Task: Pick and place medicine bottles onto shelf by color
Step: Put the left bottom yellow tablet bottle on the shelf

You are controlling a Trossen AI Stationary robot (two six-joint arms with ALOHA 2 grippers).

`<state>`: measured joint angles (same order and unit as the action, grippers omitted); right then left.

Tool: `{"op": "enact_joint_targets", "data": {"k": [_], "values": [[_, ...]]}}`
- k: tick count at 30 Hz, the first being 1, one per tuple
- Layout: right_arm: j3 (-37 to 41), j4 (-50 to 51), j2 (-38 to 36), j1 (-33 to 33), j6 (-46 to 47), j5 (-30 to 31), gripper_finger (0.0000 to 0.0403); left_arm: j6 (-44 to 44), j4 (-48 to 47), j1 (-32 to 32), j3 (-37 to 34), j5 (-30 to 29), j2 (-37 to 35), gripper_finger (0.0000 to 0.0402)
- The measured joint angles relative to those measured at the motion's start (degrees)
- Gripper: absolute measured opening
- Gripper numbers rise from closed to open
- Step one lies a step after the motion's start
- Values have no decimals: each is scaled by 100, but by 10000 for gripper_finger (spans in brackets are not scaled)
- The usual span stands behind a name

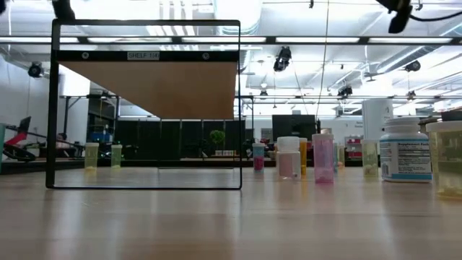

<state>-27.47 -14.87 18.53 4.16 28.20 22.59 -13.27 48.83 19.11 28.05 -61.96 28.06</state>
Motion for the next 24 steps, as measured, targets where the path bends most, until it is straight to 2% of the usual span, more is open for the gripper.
{"op": "enact_joint_targets", "data": {"k": [5, 10, 19, 22, 24], "values": [[-277, 1, 376, 0, -134, 0, 180, -631, -1957, 0, 1081, -494, 428, 0], [-412, 0, 446, 0, -224, -2, 180, -1746, -4307, 2, 2195, -537, 750, 0], [-408, 264, 446, 0, -178, -2, 180, -4068, -8083, -111, 4028, 228, 1720, 0], [-406, 265, 446, 0, -176, -2, 180, -5109, -9564, -481, 4619, 971, 2131, 0], [-406, 266, 446, 0, -176, -2, 180, -5725, -10515, -888, 4967, 1856, 2466, 0]]}}
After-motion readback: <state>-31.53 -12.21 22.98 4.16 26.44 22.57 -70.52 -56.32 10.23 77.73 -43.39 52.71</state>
